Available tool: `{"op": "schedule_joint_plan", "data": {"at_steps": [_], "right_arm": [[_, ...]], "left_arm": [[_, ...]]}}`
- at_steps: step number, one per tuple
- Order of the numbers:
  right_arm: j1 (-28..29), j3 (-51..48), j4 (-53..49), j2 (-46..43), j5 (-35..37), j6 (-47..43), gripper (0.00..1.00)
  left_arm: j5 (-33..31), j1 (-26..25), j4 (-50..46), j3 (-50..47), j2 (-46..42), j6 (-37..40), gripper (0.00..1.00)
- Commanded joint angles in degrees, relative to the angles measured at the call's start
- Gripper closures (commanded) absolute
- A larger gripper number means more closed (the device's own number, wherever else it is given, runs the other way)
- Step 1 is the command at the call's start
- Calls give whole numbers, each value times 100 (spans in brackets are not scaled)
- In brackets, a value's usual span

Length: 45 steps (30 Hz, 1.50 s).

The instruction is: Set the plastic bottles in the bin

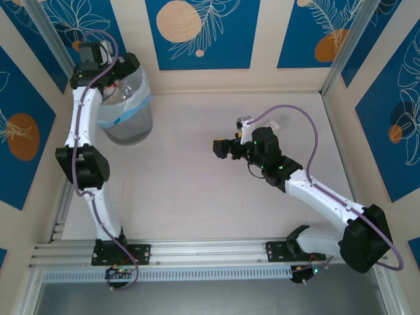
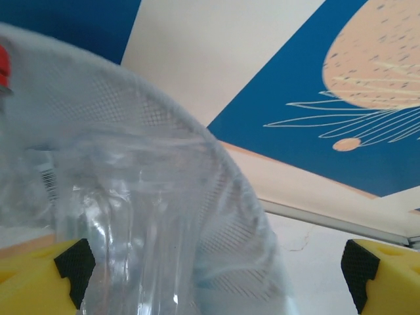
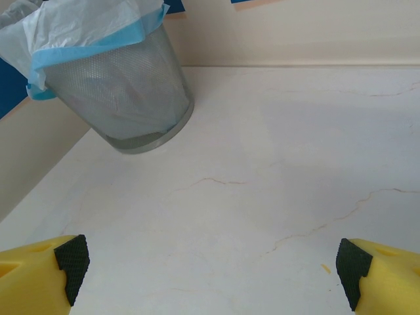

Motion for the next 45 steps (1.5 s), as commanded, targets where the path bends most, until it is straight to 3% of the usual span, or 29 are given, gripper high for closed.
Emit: {"op": "schedule_joint_plan", "data": {"at_steps": [1, 6, 12, 18, 25, 32, 38, 41, 45], "right_arm": [[-17, 187, -47, -37, 26, 50, 1], [-18, 185, -78, -55, 65, 67, 1], [-71, 122, -105, -142, 503, 125, 1], [-1039, 41, -380, -187, 253, 1174, 1], [-2081, 235, -1078, 244, 149, 2458, 0], [-2136, 966, -2406, 1021, 1188, 3193, 1], [-2361, 1448, -2700, 1788, 1219, 3351, 1], [-2393, 1861, -2940, 2281, 1273, 3335, 1], [-2369, 2382, -3039, 2854, 1192, 3201, 1]], "left_arm": [[414, 21, -39, 367, 340, -176, 1], [398, 34, -252, 710, 601, -77, 1], [288, 32, -460, 712, 76, 225, 1], [336, 19, -503, 361, -759, 268, 1], [516, -188, 705, -1906, -2311, -132, 1], [337, -589, 1736, -3970, -3736, -662, 1], [183, -1533, 2808, -6049, -4982, -1535, 1], [-23, -2079, 2866, -6615, -5313, -1542, 1], [-185, -2295, 2747, -7097, -5561, -1397, 1]]}}
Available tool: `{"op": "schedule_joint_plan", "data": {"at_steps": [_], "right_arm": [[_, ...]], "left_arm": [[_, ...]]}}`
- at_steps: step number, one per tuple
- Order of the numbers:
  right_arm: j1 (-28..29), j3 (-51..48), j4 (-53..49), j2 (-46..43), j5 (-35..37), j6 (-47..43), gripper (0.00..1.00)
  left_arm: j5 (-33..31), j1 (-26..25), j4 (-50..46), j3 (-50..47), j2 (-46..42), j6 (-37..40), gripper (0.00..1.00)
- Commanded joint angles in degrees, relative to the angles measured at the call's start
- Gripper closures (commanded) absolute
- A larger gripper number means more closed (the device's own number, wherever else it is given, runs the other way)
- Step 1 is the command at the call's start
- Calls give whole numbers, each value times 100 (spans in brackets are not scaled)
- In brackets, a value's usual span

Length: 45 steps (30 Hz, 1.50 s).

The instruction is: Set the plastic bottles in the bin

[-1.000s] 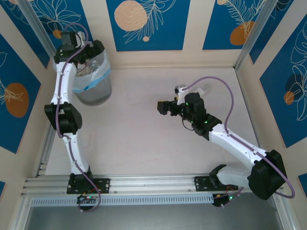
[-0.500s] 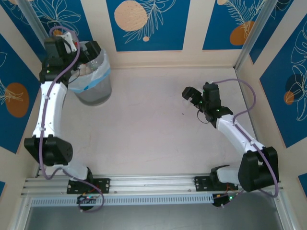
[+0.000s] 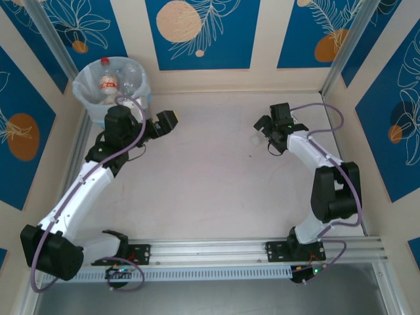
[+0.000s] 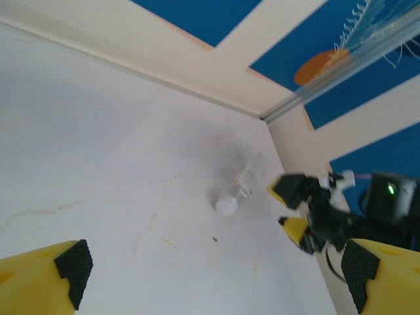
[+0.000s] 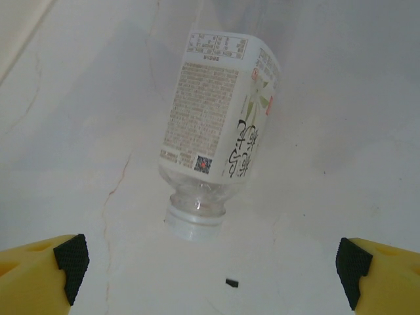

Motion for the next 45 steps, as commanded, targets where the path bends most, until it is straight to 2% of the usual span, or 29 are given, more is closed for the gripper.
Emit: {"op": "schedule_joint_plan", "data": {"at_steps": [1, 8, 14, 18, 36, 42, 45], "right_arm": [[37, 474, -332, 386, 130, -1, 1], [94, 1269, -625, 1363, 354, 30, 1], [164, 1979, -951, 2079, 672, 133, 10], [173, 2137, -1094, 2309, 899, 200, 13], [173, 1901, -633, 2510, 865, 177, 26], [165, 1675, -365, 2383, 781, 23, 37], [214, 1531, -86, 2216, 783, -395, 47]], "left_arm": [[-359, -46, 199, -333, -224, -49, 1], [-611, -44, -127, -406, -203, 203, 1], [-899, -44, -164, -380, -246, 359, 1], [-1008, -46, -346, -331, -243, 435, 1], [-1317, -44, -821, -232, -278, 523, 1], [-1352, -43, -860, -232, -289, 524, 1], [-1347, -45, -857, -210, -287, 548, 1]]}}
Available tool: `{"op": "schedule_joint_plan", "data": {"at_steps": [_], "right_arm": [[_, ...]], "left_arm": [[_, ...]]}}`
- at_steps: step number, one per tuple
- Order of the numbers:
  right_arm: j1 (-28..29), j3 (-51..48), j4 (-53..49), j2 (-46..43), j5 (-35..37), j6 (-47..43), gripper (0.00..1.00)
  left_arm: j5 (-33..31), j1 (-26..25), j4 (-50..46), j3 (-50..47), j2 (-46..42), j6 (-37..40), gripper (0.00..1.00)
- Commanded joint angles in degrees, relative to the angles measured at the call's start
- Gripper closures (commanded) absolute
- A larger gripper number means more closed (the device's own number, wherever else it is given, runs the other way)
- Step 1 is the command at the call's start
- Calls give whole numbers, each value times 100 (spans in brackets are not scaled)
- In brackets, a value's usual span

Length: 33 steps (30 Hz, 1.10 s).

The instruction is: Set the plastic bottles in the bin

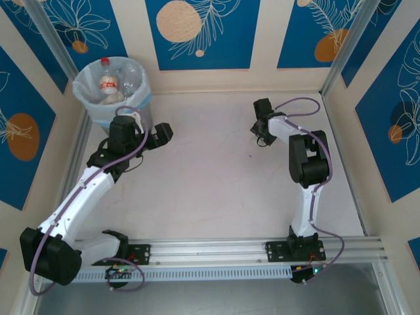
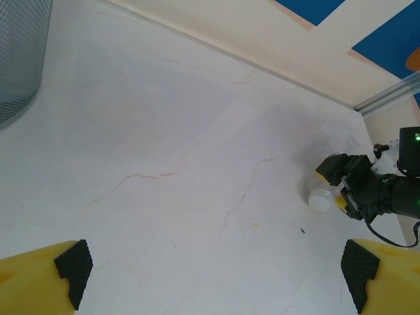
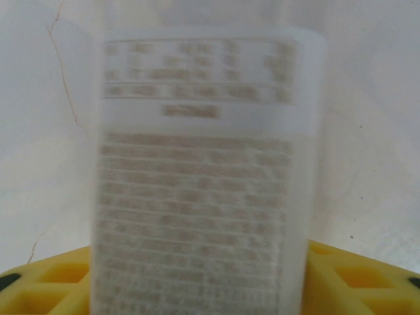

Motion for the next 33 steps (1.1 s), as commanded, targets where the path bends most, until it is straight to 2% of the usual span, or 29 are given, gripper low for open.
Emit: {"op": "schedule_joint_plan", "data": {"at_steps": [1, 3, 7, 13, 19, 24, 28, 31, 33], "right_arm": [[86, -178, 287, -286, 54, -518, 52], [148, -179, 295, -350, 149, -793, 61], [214, -281, 367, -523, 191, -1116, 64], [227, -1115, 1459, -1189, -775, -1614, 68], [253, -1956, 2384, -2177, -2091, -2067, 67], [286, -2645, 3167, -3076, -3126, -2270, 68], [315, -2997, 3623, -3661, -4096, -2282, 68], [318, -3070, 3729, -3943, -4601, -2131, 68], [345, -3046, 3714, -4075, -4886, -2062, 68]], "left_arm": [[-111, -11, -66, 165, -133, 81, 1], [-117, -12, -64, 174, -109, 83, 1], [-63, -11, -26, 174, -48, 26, 1], [235, -3, 10, 280, 115, 39, 1], [1447, 4, 540, 531, 501, 25, 1], [2045, -1, 815, 759, 878, -132, 1], [3434, -85, 2016, 779, 1264, -528, 1], [3892, -253, 2542, 873, 1452, -603, 1], [4133, -364, 2527, 1085, 1565, -490, 1]]}}
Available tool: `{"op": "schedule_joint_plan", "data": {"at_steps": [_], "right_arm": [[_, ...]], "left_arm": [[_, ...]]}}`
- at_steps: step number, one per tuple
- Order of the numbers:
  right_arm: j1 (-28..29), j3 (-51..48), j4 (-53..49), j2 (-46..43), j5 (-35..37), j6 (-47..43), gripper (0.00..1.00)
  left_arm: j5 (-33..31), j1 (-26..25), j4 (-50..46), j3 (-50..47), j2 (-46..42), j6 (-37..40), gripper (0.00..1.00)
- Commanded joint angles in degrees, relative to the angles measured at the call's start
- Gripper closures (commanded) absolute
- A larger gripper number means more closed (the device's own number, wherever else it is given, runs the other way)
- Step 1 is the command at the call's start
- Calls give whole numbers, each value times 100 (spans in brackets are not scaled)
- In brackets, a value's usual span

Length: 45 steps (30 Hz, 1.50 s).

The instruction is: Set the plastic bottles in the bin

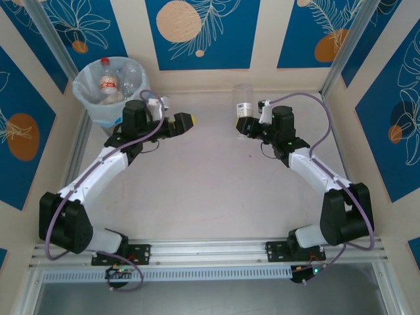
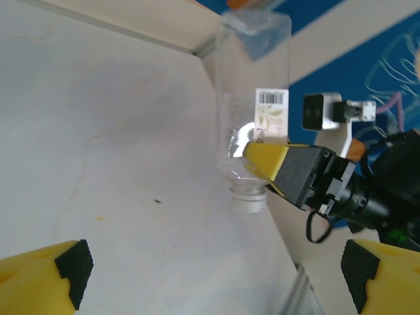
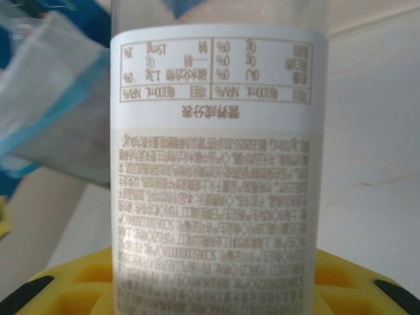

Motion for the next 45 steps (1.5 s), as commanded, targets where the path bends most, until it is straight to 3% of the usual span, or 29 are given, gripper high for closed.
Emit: {"op": "schedule_joint_plan", "data": {"at_steps": [1, 9, 13, 16, 18, 23, 26, 30, 34, 38, 41, 45], "right_arm": [[80, -22, 328, -302, -954, 49, 68], [524, 142, 181, -787, -1050, -368, 68], [792, 262, 231, -816, -1228, -472, 67], [986, 395, 186, -782, -1144, -517, 67], [1172, 460, 124, -763, -882, -616, 67], [1780, 817, -427, -581, 839, -1188, 69], [1952, 908, -408, -478, 1137, -1340, 69], [2169, 1178, -667, -248, 1399, -1617, 69], [2406, 1248, -626, -124, 1619, -1880, 69], [2673, 1324, -675, -74, 2484, -2206, 69], [2814, 1345, -676, -44, 3034, -2432, 69], [2855, 1358, -705, -20, 3019, -2510, 69]], "left_arm": [[949, -227, 603, 527, 119, 44, 1], [932, -339, 241, 1322, 573, 106, 1], [931, -508, -200, 1683, 744, 659, 1], [443, -547, -91, 1669, 703, 601, 1], [-57, -587, -253, 1708, 655, 617, 1], [-528, -782, -508, 1857, 619, 518, 1], [-814, -829, -455, 1722, 549, 433, 1], [-723, -849, 4, 1569, 483, 291, 1], [-1153, -856, -310, 1639, 495, 441, 1], [-1547, -860, -611, 1667, 511, 478, 2], [-1698, -859, -649, 1610, 464, 511, 11], [-1643, -862, -529, 1525, 436, 551, 27]]}}
